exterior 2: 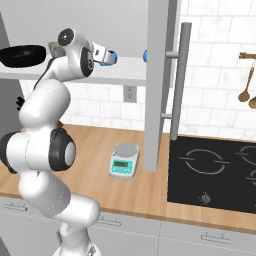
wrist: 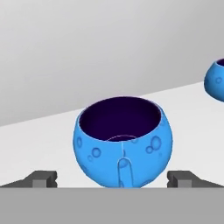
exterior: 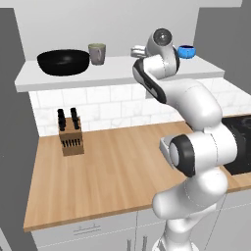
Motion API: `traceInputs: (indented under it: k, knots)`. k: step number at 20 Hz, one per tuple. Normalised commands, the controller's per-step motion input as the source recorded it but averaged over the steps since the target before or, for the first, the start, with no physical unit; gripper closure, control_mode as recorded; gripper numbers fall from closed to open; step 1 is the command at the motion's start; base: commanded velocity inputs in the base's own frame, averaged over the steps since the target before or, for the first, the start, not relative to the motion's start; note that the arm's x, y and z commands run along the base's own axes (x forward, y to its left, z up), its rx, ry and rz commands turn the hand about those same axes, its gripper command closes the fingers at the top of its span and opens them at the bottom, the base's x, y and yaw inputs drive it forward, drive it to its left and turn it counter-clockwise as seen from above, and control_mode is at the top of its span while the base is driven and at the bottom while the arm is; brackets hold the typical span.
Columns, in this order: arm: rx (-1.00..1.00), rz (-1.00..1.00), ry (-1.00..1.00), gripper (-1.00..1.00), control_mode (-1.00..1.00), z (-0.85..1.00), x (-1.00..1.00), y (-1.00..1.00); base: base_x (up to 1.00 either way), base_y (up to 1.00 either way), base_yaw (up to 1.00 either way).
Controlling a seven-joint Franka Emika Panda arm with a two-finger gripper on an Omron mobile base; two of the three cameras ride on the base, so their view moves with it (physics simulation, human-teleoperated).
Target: Gather all objects into one cabinet and sort the glasses and bowls to opposite sides.
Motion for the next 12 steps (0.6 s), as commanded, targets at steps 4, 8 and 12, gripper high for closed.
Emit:
traceInputs:
  k: [4, 8, 12]
  knots:
    - [0.0, 0.0, 0.0, -1.0, -1.0, -0.03, 0.02, -0.01, 0.0, 0.0, 0.0]
    - [0.0, 0.0, 0.0, -1.0, -1.0, -0.08, 0.0, 0.0, 0.0, 0.0, 0.0]
    - [0.0, 0.0, 0.0, -1.0, -1.0, -0.07, 0.0, 0.0, 0.0, 0.0, 0.0]
